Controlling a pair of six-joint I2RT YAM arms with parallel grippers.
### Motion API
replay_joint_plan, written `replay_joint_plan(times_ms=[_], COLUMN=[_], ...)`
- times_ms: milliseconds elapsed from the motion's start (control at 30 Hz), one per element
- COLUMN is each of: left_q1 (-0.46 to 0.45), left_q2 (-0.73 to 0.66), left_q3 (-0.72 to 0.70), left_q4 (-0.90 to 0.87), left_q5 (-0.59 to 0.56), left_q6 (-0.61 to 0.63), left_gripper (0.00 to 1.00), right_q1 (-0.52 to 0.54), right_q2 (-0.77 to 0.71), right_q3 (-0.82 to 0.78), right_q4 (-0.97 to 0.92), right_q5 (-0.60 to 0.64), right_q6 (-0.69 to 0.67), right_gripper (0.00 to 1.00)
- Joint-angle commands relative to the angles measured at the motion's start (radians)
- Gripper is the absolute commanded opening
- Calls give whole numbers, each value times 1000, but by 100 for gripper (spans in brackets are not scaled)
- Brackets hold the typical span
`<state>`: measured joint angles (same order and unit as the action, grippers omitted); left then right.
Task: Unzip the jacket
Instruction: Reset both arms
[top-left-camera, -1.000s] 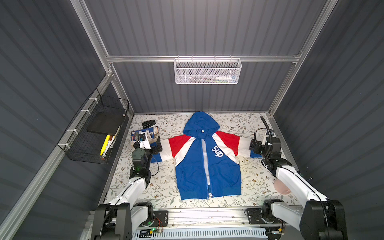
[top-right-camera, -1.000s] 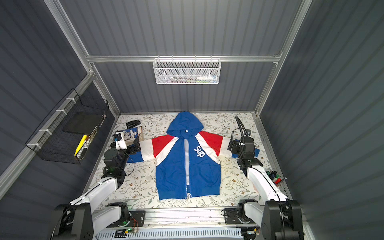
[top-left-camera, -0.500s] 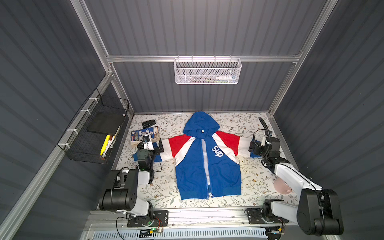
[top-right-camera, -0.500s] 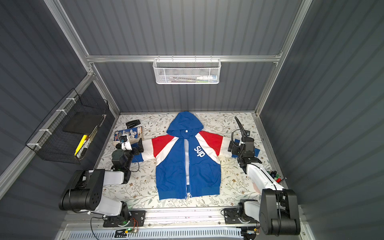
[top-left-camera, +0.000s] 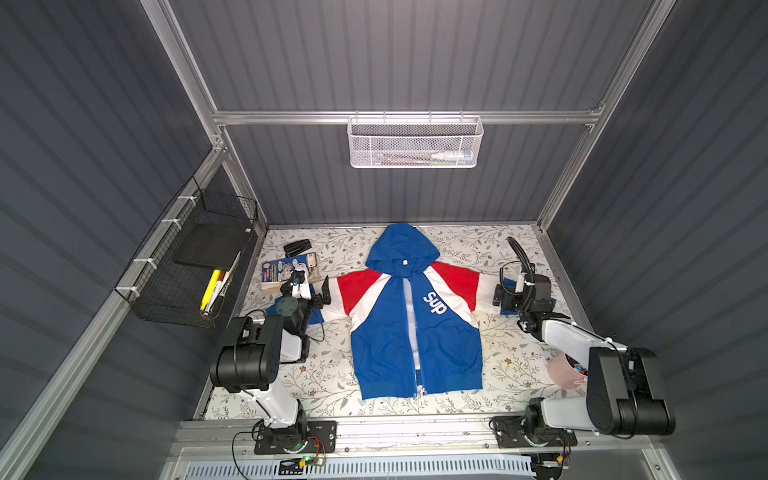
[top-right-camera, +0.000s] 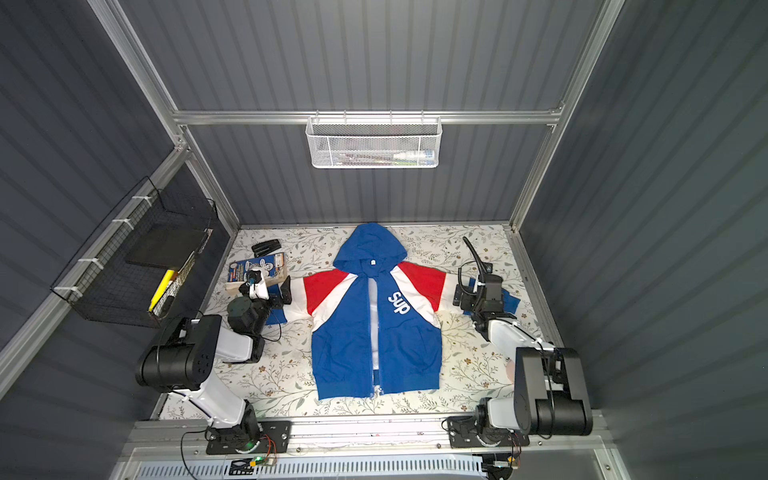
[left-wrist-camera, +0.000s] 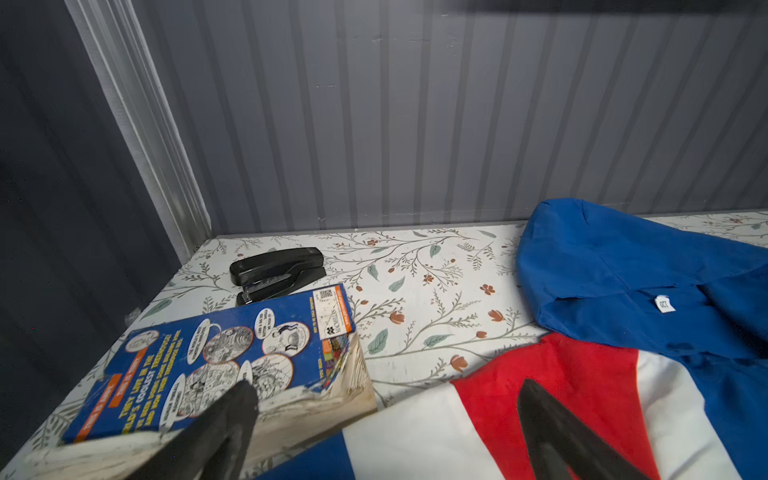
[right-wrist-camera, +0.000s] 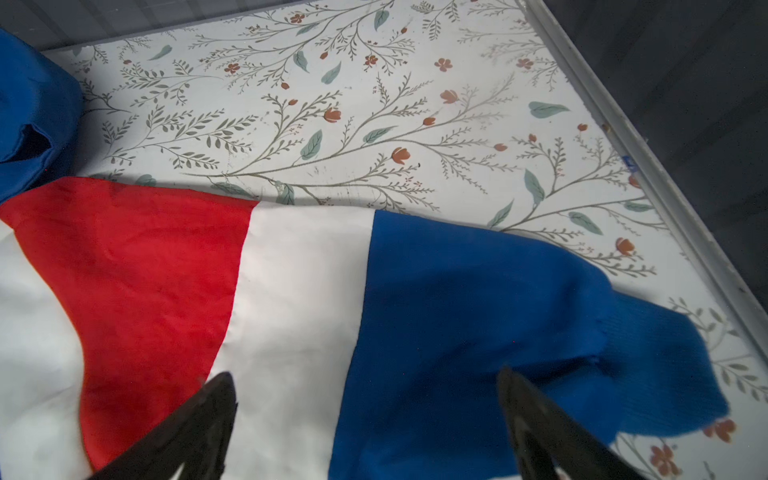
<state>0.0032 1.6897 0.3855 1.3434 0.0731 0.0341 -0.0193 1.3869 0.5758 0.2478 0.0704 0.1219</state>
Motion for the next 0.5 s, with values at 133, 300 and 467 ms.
replay_joint_plan(times_ms=[133, 300, 467], left_q1=[15, 15, -12], left_q2=[5, 8, 10], left_q3=[18, 21, 31], left_q4=[-32, -36, -54], left_q5=[-120, -127, -180], left_q6=[-54, -53, -37], left_gripper=[99, 99, 99], right_q1=[-2, -3, -8], right_q2=[51, 97, 167], right_q3=[-4, -2, -7], right_q4=[133, 238, 357], right_q5=[-42, -75, -130], right_q6=[-28, -47, -49], right_gripper=[99, 99, 99])
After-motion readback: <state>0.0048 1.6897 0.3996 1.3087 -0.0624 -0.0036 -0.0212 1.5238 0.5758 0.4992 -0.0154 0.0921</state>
